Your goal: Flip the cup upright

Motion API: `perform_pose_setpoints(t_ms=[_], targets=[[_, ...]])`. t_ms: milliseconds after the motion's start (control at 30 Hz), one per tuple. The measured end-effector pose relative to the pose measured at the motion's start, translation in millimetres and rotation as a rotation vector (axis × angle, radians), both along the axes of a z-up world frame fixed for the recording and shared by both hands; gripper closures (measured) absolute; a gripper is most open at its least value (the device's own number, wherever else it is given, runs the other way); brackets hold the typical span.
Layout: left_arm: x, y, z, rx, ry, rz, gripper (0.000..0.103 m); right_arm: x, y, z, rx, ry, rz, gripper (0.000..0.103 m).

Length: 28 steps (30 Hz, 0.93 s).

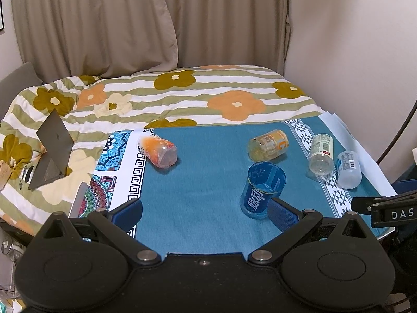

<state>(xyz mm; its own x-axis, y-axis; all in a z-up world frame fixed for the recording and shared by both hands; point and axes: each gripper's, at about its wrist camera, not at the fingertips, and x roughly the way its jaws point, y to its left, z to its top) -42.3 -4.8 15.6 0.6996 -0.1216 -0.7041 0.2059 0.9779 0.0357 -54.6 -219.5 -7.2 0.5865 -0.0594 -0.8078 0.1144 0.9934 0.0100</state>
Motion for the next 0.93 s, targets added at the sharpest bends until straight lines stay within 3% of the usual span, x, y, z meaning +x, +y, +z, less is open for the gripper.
perform_pose_setpoints(t_ms=[933], targets=[[5.7, 8.0, -0.2, 0.006, -0.028, 0.045, 0.000, 4.4, 1.6, 2.0, 0.000, -0.002, -0.001, 0.000]])
